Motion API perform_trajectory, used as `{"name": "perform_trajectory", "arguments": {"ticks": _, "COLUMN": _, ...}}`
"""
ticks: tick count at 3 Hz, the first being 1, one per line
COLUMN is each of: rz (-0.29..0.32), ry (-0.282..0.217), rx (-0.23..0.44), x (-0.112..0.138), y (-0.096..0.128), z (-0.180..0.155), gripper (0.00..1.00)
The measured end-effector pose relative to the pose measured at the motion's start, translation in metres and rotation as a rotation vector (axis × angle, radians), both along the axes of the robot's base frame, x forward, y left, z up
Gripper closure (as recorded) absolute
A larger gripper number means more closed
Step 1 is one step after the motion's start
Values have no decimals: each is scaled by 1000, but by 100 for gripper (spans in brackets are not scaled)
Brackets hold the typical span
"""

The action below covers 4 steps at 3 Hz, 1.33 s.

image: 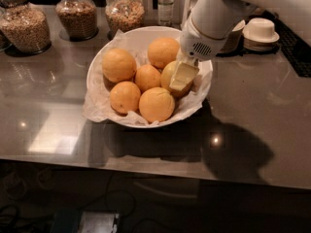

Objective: Pick orange from white bowl

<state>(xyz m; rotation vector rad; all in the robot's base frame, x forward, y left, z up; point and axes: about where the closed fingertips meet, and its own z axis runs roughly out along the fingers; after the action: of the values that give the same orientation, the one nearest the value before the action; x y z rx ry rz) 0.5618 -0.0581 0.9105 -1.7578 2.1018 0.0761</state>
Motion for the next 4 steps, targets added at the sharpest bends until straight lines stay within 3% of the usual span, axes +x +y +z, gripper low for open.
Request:
{"name": "perform_trajectory", "arguments": {"ticks": 1, "rz": 1, "ry": 10, "rx": 36, "x": -9, "y": 6, "z": -3, "gripper": 100}}
{"name": "perform_trajectory", "arguments": {"ticks": 2, "rz": -14, "ry": -29, "rx": 90, "x": -9, "y": 7, "z": -2, "gripper": 100}}
{"name": "perform_trajectory", "arguments": {"ticks": 3, "rz": -32, "ry": -127, "rx": 234, "x": -21, "y": 9, "z": 12, "gripper": 100}}
{"name": "perform_trajectory", "arguments": {"ticks": 4, "rz": -35, "ry": -209, "rx": 307, "x": -18, "y": 12, "z": 33, "gripper": 100}}
